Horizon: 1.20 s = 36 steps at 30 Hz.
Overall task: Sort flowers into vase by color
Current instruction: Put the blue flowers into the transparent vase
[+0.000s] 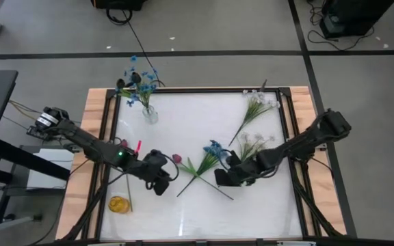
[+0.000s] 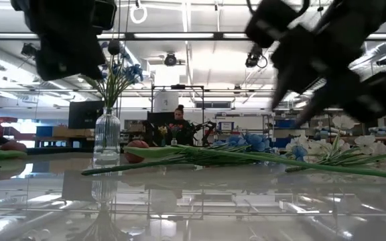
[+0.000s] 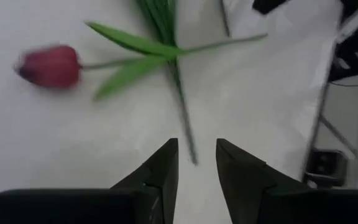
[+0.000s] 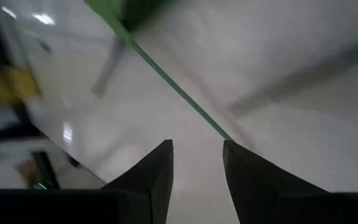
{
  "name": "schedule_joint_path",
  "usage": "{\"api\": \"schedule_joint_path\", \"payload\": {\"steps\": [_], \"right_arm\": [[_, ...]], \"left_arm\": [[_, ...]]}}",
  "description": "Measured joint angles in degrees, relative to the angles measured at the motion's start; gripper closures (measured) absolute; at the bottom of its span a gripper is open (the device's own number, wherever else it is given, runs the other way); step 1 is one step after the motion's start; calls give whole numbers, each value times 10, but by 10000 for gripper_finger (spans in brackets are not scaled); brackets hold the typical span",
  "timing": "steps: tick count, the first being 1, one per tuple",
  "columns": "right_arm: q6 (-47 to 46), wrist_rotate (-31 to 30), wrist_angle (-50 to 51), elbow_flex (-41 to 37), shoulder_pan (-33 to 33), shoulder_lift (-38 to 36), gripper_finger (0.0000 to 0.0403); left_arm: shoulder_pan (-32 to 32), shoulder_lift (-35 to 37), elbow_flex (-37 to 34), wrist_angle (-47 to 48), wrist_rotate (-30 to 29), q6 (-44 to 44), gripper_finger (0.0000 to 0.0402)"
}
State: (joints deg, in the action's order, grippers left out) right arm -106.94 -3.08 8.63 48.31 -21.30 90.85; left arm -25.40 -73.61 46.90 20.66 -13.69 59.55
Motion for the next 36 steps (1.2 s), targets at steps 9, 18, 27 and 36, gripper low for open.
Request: {"api": "schedule_joint_path", "payload": {"steps": [9,18,27,36], "right_arm": [[-48,-162,-130,0,63,98,253],[-61,-78,-180,3,104,155,218],[-15,-54,-186,3,133,172,324],[140,-104,-223,-3,160,138,395]], "left_arm": [[21,12,1,-2,-3,-23,289],[7,11,0,-10,-45,-57,275],[50,-9,0,-78,-43,-86,212],[101,-10,0,-91,-21,-67,178]]}}
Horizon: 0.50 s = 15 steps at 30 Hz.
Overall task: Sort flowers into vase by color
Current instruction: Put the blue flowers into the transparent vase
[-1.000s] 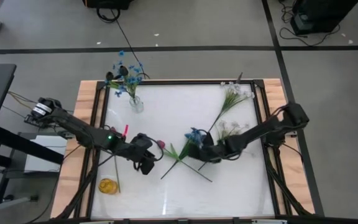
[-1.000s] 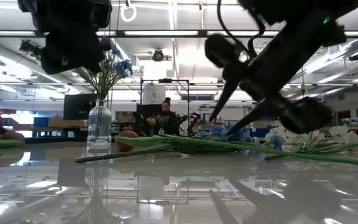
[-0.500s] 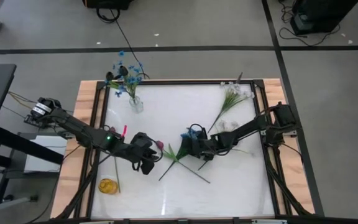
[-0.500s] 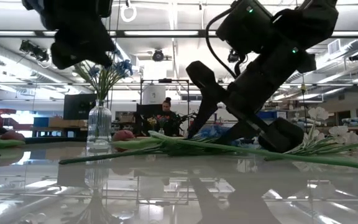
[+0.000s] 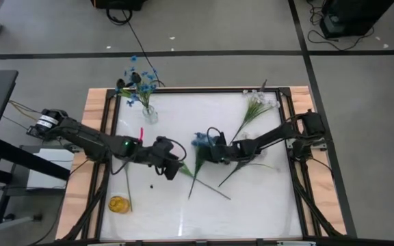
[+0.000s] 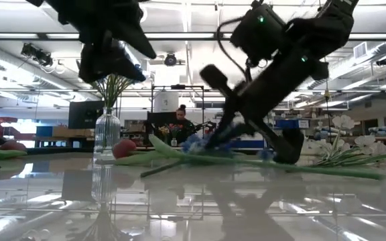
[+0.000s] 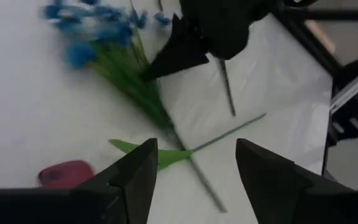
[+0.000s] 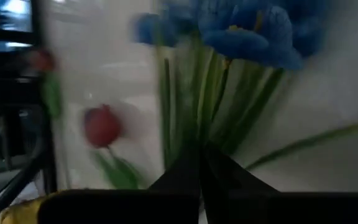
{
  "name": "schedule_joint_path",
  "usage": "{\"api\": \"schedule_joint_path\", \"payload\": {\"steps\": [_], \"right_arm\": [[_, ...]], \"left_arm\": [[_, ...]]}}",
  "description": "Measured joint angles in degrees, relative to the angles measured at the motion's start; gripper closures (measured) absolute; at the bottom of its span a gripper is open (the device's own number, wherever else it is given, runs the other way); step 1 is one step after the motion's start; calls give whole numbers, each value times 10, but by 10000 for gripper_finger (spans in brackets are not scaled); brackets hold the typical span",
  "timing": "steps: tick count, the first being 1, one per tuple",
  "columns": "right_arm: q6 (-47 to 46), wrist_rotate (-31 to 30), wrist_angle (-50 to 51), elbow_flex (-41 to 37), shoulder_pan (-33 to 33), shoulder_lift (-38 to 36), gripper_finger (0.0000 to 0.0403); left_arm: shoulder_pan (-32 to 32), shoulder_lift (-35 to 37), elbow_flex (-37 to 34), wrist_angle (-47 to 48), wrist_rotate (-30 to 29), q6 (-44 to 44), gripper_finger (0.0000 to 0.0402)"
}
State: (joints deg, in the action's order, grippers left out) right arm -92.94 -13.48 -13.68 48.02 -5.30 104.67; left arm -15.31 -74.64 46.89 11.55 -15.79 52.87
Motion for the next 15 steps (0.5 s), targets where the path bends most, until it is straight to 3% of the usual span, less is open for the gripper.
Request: {"api": "schedule_joint_path", "payload": {"steps": [9,15], "right_arm": [[254,-78,-59,1,2,-103,399],[378,-81,-73,1,14,-157,401]], "left_arm": [[55,1,0,-59,24,0,177],[88,1,0,-113,38,-27,177]]}}
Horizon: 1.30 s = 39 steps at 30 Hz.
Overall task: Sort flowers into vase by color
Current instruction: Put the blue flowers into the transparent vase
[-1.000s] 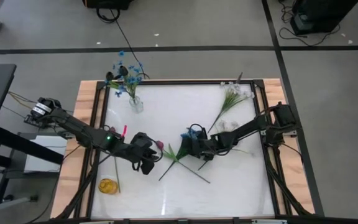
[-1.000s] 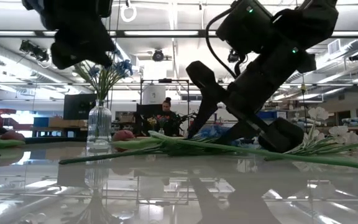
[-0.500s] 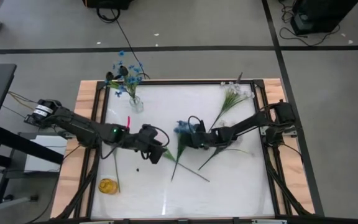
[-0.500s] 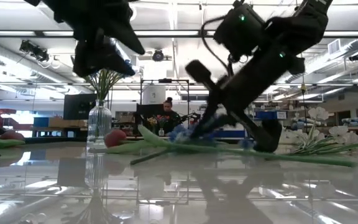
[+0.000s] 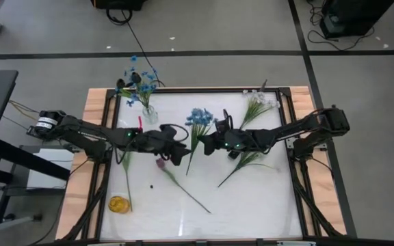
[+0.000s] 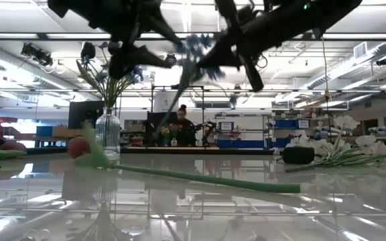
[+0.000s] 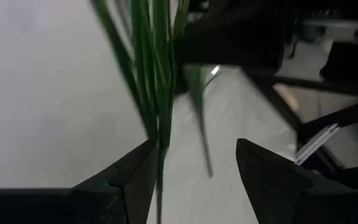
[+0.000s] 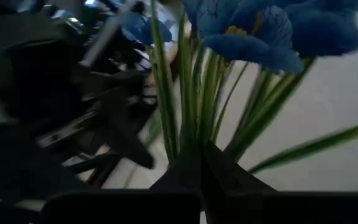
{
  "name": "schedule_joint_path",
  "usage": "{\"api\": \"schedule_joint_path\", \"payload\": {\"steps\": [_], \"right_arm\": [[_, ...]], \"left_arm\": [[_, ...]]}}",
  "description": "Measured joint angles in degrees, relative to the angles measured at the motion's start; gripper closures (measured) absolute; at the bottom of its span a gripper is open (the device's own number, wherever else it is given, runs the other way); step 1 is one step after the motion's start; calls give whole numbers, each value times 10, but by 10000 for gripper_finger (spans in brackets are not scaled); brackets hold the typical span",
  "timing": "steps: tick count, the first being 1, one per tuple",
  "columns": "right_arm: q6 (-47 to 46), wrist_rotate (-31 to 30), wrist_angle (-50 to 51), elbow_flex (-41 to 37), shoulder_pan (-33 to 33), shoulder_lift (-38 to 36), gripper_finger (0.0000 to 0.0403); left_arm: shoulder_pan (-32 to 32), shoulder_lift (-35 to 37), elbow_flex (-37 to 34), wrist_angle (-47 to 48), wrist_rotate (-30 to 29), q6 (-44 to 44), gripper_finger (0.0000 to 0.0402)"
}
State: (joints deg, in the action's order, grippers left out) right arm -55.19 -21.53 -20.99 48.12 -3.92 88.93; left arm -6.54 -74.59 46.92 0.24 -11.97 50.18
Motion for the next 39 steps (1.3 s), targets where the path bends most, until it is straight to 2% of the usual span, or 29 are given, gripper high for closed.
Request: {"api": "schedule_joint_path", "payload": {"steps": [4,8,15,20,23,25,32,39], "right_arm": [[78,5,-11,5,6,-25,401],[150,25,-19,16,11,-38,402],[231,92,-22,38,26,-39,402],[247,93,-27,39,30,-39,398],[264,96,-28,39,30,-40,378],[273,96,-25,39,30,-42,356],[290,75,-12,39,34,-75,286],[331,67,50,39,39,-130,280]], "left_arm": [[20,0,0,-53,7,-47,177],[46,-1,0,-67,24,-49,180],[58,-24,0,-121,69,-74,216],[59,-16,0,-126,47,-143,290],[67,-8,0,-125,42,-158,358],[75,0,0,-126,40,-160,385],[92,72,0,-113,-90,-221,391],[84,153,-2,-56,-210,-330,391]]}}
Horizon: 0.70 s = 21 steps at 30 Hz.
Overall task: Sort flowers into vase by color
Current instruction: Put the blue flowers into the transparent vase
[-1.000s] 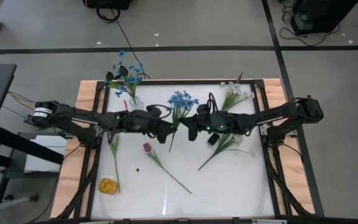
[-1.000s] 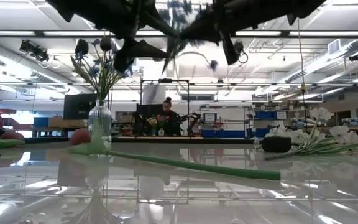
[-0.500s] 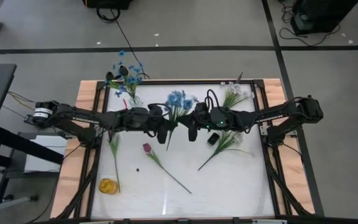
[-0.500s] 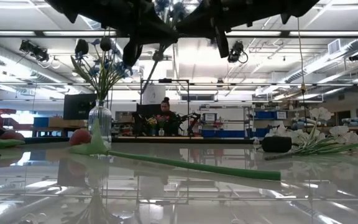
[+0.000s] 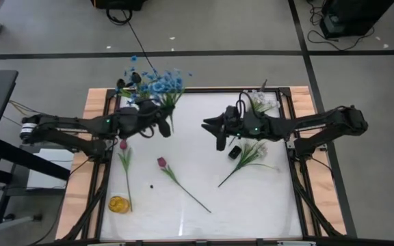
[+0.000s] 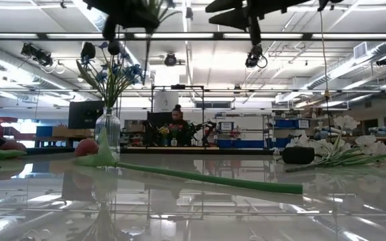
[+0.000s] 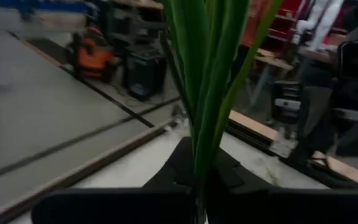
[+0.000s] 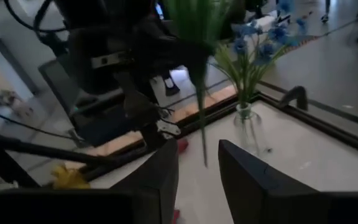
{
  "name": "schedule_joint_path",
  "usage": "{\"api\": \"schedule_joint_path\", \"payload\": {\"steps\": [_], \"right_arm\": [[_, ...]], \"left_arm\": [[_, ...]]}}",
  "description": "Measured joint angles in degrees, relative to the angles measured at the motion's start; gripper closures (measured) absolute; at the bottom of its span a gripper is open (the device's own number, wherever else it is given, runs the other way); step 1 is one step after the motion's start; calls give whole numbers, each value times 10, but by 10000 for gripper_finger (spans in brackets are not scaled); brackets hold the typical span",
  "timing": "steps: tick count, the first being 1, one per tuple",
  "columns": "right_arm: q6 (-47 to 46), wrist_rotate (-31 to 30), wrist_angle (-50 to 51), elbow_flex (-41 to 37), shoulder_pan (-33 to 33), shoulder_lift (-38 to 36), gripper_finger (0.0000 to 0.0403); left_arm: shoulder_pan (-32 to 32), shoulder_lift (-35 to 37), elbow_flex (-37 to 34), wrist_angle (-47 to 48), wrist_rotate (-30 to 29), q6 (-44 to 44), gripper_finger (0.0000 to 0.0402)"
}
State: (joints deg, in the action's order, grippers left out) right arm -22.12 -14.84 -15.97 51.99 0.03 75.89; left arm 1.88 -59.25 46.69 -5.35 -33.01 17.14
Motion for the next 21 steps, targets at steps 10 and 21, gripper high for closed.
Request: {"api": "schedule_joint_path", "payload": {"steps": [10,21], "right_arm": [[52,-40,163,0,3,-86,280],[155,-14,230,0,43,-133,280]], "left_arm": [[-176,127,-138,-49,-354,-47,391],[-193,190,-262,-297,-426,-229,391]]}}
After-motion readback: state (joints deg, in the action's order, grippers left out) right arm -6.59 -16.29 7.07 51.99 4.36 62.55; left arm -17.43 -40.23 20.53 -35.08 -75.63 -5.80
